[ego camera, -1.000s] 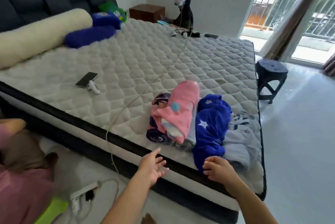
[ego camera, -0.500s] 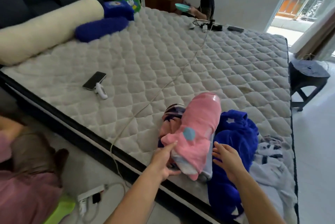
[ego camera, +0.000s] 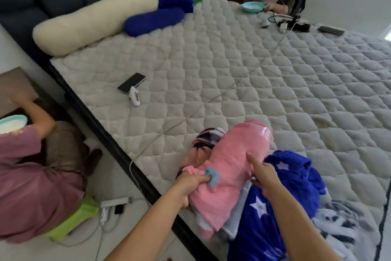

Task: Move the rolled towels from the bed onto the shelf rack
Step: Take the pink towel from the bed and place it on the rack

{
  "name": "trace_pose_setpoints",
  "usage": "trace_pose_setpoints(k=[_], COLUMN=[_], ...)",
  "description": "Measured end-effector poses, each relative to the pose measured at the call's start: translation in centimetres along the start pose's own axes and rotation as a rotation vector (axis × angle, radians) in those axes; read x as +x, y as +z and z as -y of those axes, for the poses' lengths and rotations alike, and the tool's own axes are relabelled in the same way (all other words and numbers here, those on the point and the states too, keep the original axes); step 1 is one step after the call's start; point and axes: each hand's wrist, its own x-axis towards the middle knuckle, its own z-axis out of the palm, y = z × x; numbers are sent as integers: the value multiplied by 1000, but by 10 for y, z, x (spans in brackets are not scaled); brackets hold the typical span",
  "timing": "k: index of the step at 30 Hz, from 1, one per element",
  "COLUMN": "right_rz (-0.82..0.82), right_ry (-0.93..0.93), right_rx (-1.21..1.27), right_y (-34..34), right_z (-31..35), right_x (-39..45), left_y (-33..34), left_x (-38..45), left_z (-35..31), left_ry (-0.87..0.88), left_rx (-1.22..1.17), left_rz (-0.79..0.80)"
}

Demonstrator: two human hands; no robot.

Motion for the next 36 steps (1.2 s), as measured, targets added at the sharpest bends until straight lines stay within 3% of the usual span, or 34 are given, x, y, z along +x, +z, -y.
trace_pose_setpoints(k=[6, 11, 16, 21, 27, 36], right_rz=[37, 103, 150, 281, 433, 890], right_ry=[28, 126, 96, 3, -133, -265], right_rx=[54, 336, 491, 489, 354, 147], right_y=[3, -3, 7, 43, 114, 230], right_z=[2, 2, 6, 16, 11, -67], right_x=[16, 11, -20, -68, -146, -354], left_y=[4, -6, -28, -71, -134, -245], left_x=[5, 0, -29, -72, -149, -322], left_z=[-2, 6, 3, 21, 85, 260], left_ry=[16, 48, 112, 202, 336, 412], left_rx=[27, -32, -60, -169, -309, -594], left_rz=[-64, -185, -187, -243, -433, -736])
